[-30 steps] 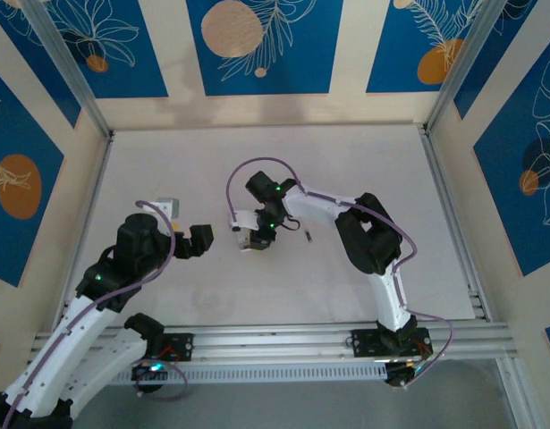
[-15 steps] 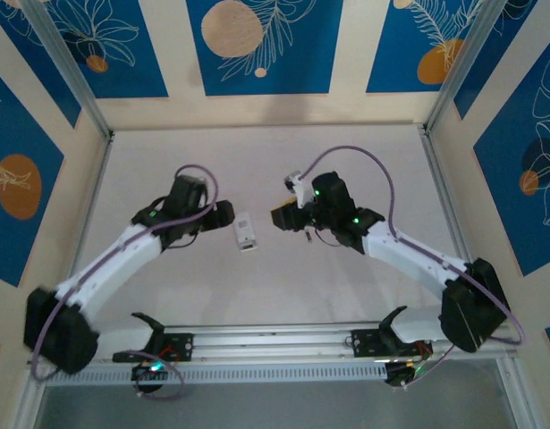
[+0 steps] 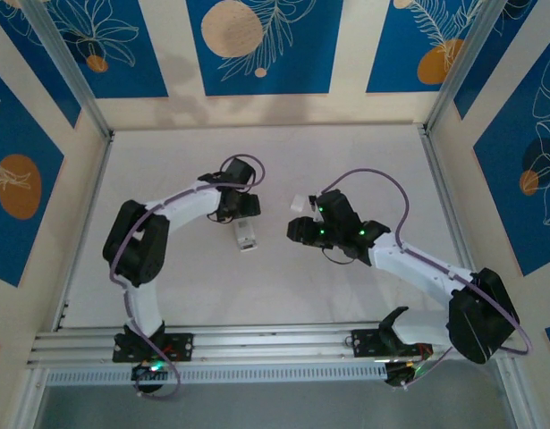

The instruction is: Load the batteries into the remote control

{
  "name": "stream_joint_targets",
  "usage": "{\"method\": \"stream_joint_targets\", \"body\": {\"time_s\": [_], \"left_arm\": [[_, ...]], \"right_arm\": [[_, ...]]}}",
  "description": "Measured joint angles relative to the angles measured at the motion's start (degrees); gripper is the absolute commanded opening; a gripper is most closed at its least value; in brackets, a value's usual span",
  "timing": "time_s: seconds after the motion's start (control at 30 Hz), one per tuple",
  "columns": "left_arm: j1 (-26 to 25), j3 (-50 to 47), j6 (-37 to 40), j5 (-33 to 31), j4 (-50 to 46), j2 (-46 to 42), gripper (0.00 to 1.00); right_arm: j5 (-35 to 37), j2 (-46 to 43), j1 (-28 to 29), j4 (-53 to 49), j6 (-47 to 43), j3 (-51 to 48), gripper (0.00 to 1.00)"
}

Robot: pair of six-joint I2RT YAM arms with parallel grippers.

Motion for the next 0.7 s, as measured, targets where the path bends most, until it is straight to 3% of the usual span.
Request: {"method": "stream_joint_targets", "body": {"time_s": [0.3, 0.7], "left_arm": [[-0.02, 6.80, 0.59, -2.36, -5.11, 6.19, 0.77], [0.00, 6.82, 0.57, -1.14, -5.03, 9.03, 0.61]], "right_arm": [[0.26, -1.77, 0.00, -0.98, 0.83, -0.81, 0.45], [0.50, -2.29, 1.77, -3.19, 2.32, -0.61, 0.40]]}}
